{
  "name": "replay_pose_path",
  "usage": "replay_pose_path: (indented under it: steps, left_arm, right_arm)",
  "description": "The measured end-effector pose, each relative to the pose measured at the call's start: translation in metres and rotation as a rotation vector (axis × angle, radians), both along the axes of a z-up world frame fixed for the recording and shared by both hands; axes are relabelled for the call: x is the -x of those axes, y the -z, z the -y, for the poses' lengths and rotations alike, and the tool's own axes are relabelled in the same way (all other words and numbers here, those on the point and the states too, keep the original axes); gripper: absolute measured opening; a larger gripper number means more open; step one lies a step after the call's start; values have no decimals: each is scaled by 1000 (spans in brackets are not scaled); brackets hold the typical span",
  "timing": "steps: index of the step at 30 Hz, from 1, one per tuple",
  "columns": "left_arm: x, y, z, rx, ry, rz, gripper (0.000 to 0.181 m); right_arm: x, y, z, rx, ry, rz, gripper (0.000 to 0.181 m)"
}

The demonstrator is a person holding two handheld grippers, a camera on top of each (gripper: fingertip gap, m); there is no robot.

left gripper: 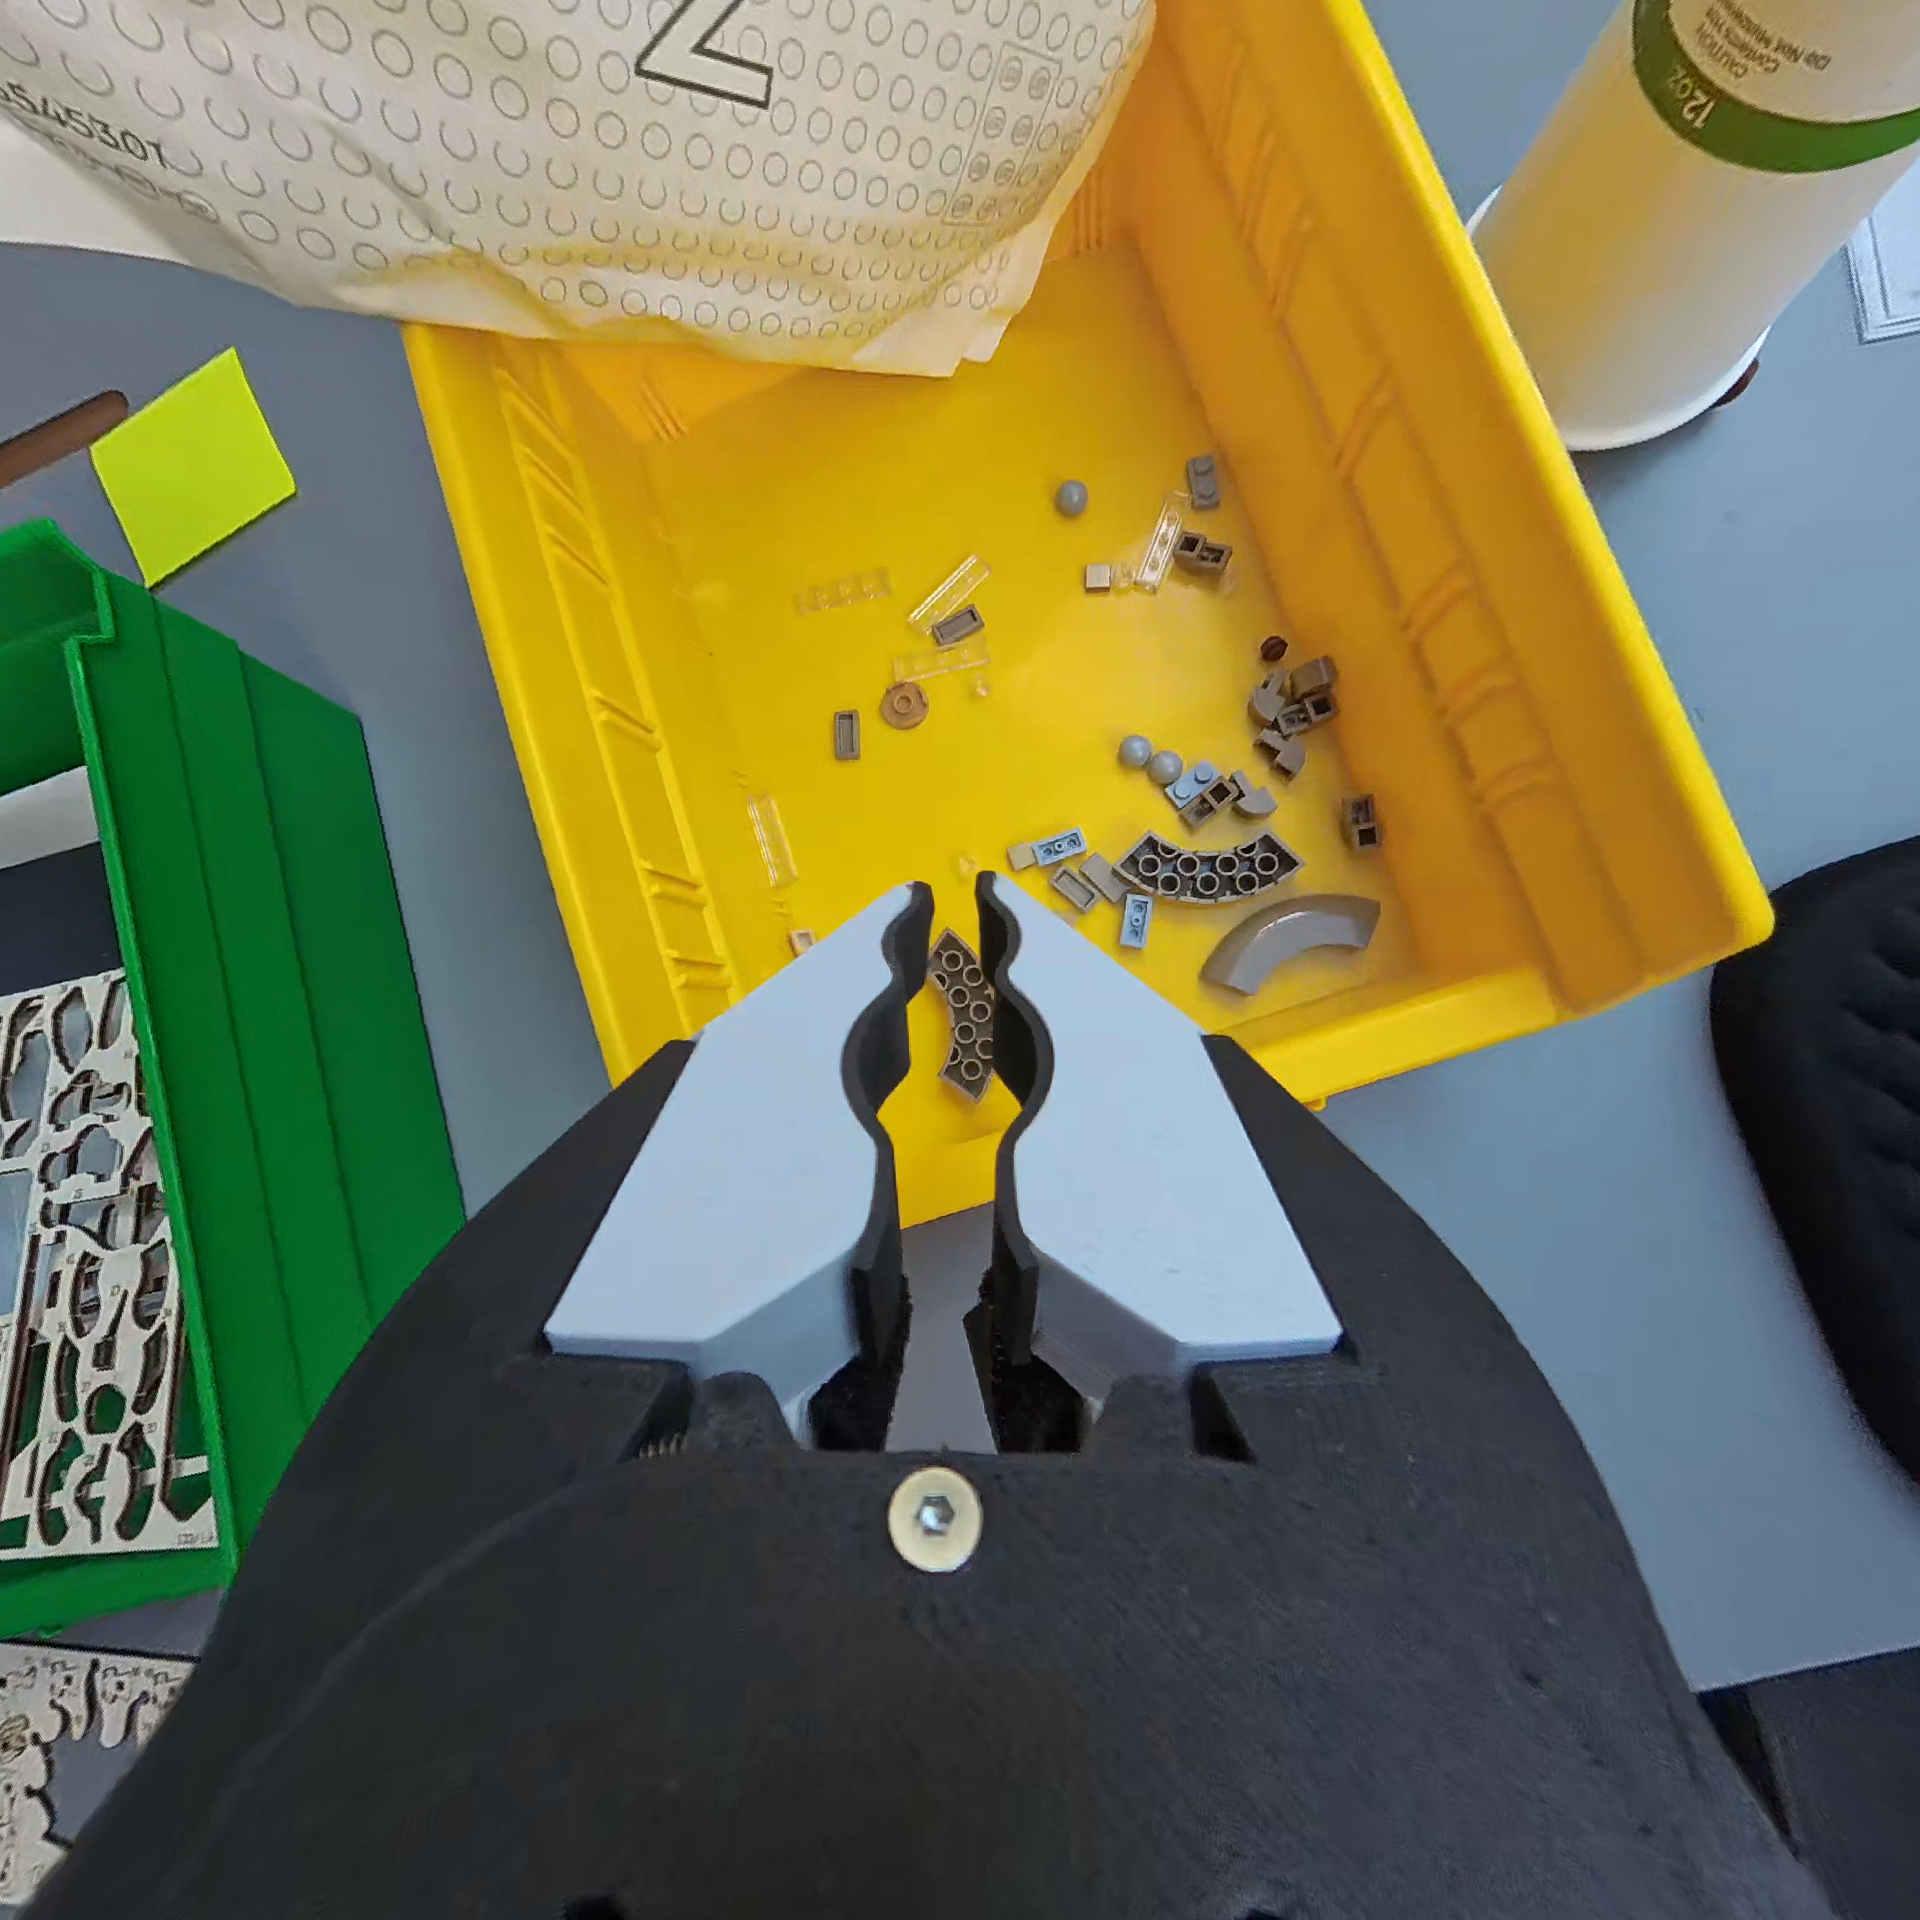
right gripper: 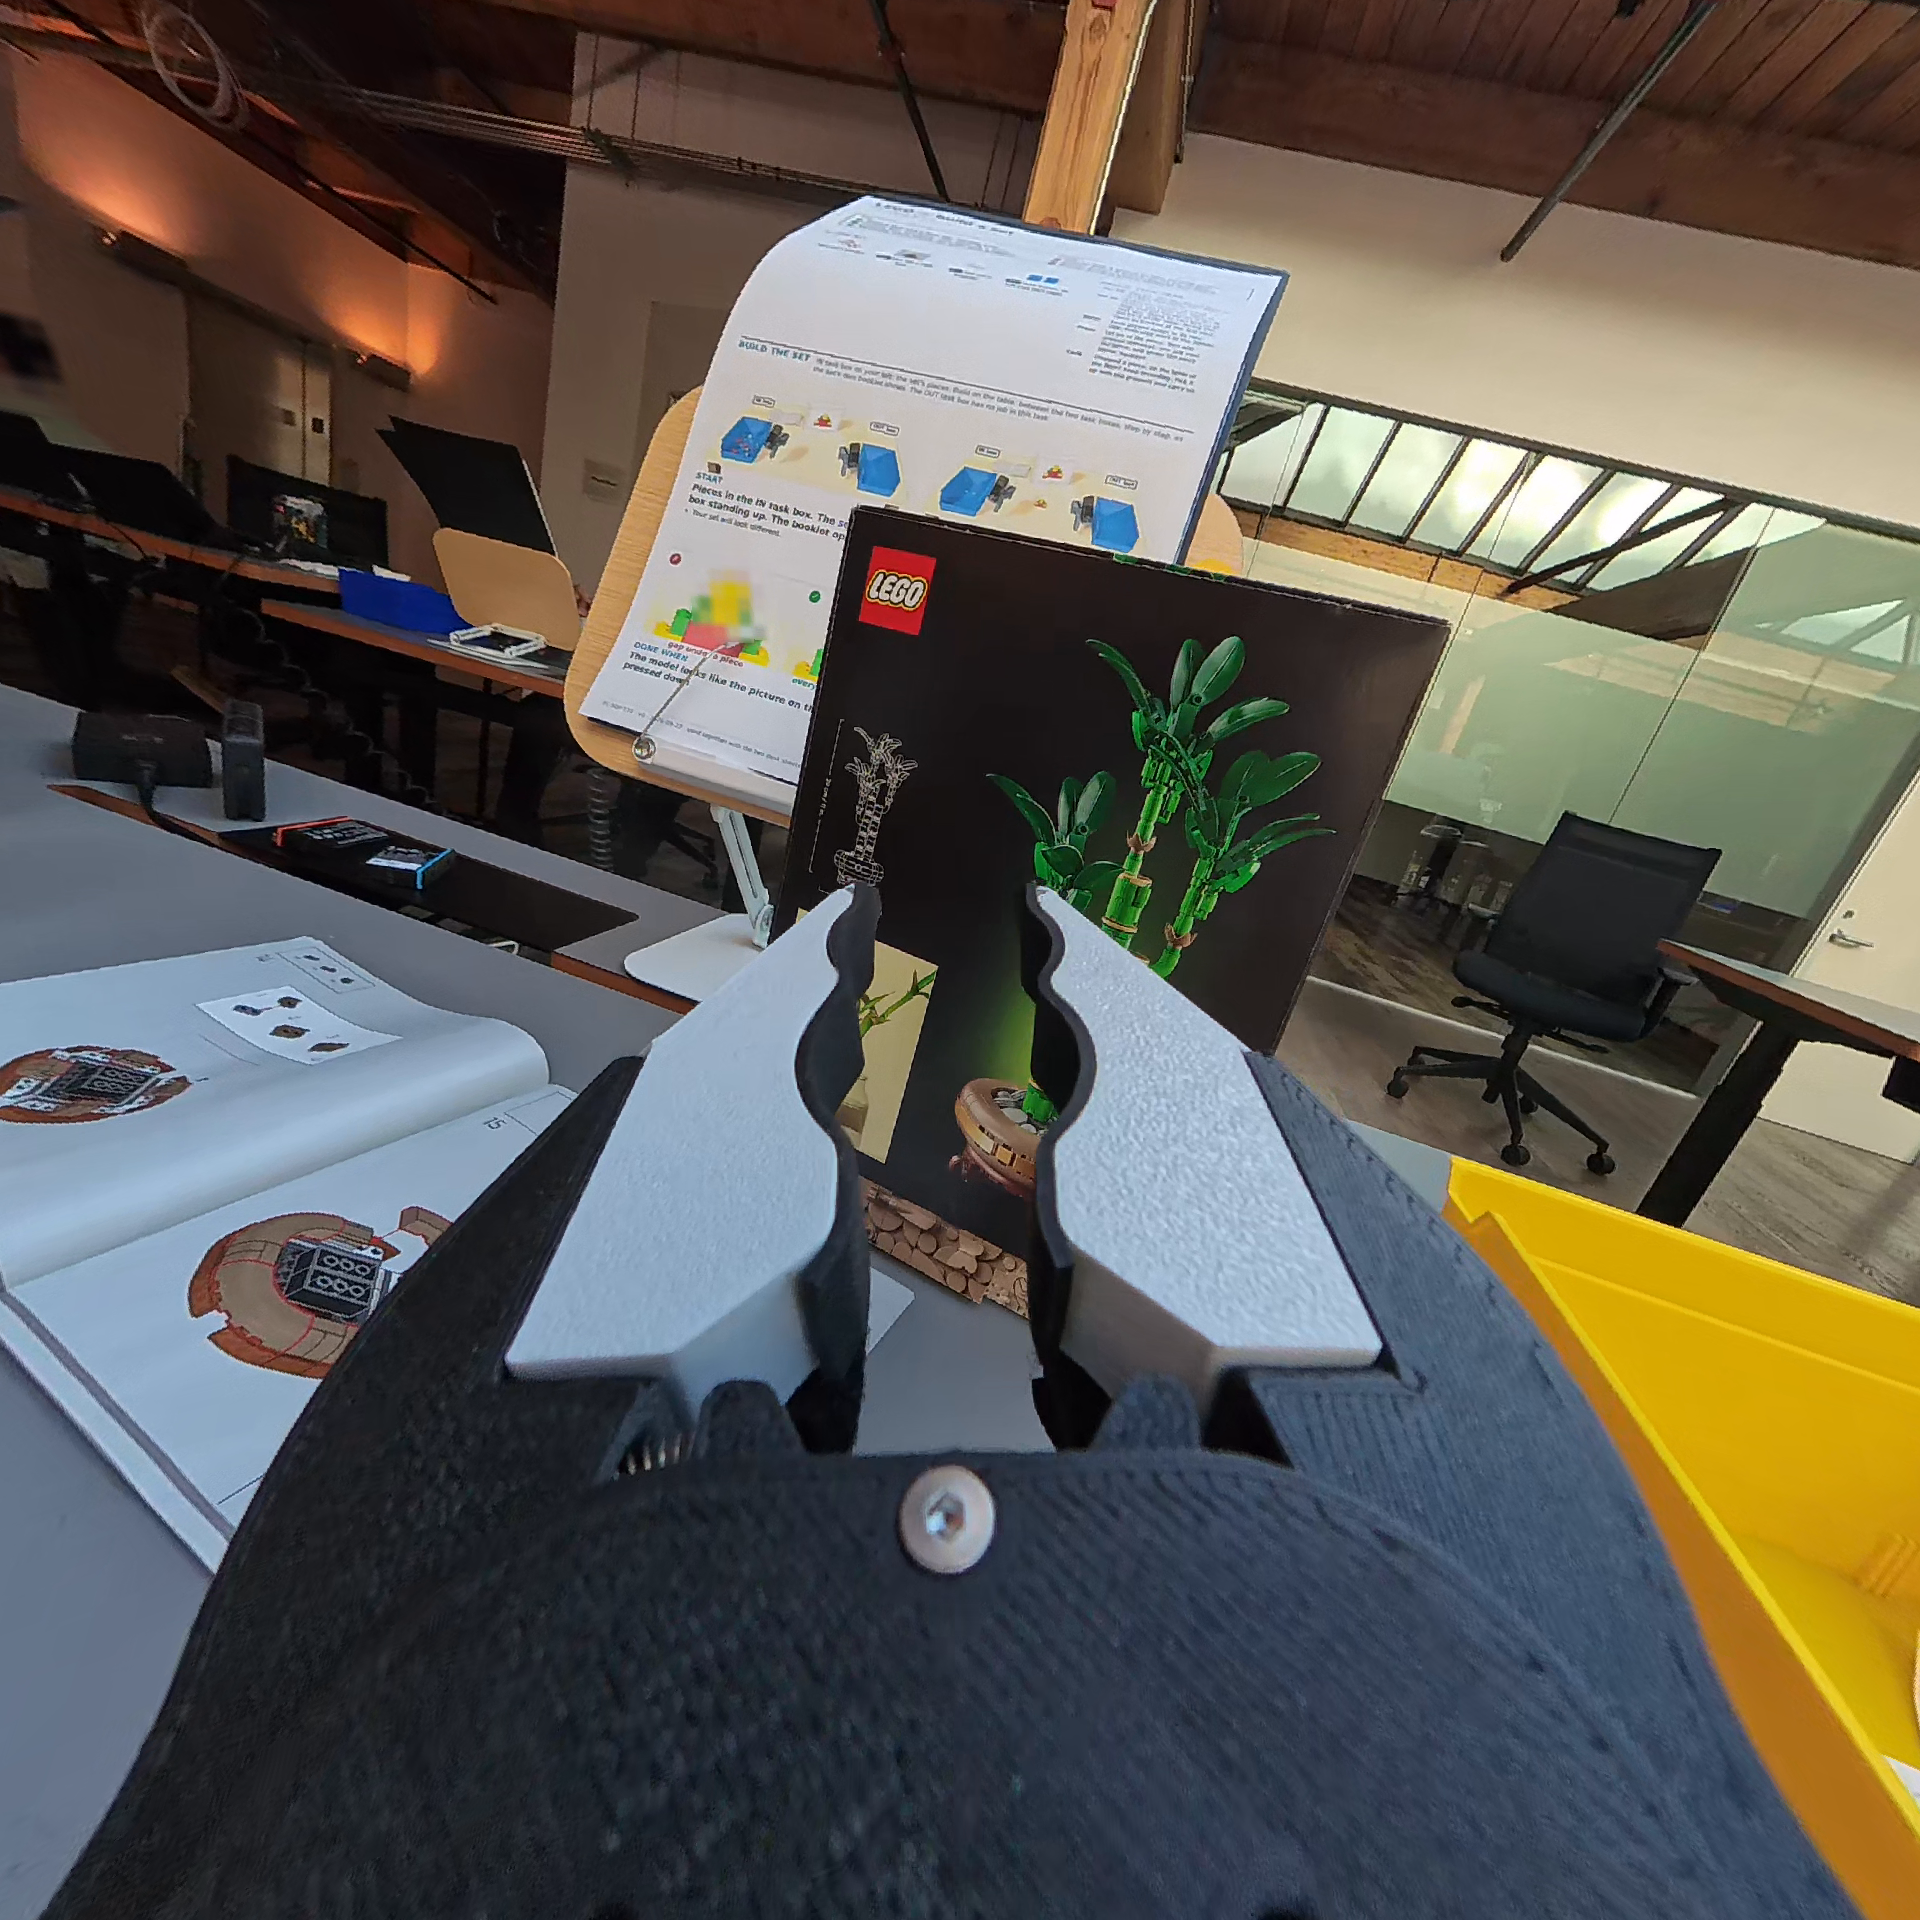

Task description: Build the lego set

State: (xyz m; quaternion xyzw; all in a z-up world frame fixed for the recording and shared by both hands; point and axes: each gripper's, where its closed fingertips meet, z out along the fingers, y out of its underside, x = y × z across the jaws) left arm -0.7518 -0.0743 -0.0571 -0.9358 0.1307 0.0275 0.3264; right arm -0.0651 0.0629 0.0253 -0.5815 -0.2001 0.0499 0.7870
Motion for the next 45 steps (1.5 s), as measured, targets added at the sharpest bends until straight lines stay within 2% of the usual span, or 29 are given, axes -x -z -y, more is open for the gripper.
replay_pose_path:
  steps: [1, 7, 17, 23, 35, 45]
  left_arm:
    - [0, 0, 0, 13, 11, -4, 2]
    - [7, 2, 1, 52, 23, -67, 3]
    - [22, 15, 7, 111, -2, -79, 8]
    - [30, 23, 14, 190, -15, -119, 16]
    - [9, 51, -1, 314, 43, -89, 27]
    - [-8, 79, -15, 397, 143, -136, 20]
  right_arm:
    - [0, 0, 0, 0, 0, 1, 27]
    - [1, 2, -1, 7, -2, 3, 27]
    - [2, 6, -3, 19, -5, 7, 26]
    - [2, 6, -3, 22, -10, 4, 26]
    - [4, 12, -6, 40, -10, 18, 26]
    - [5, 13, -6, 38, -9, 24, 26]
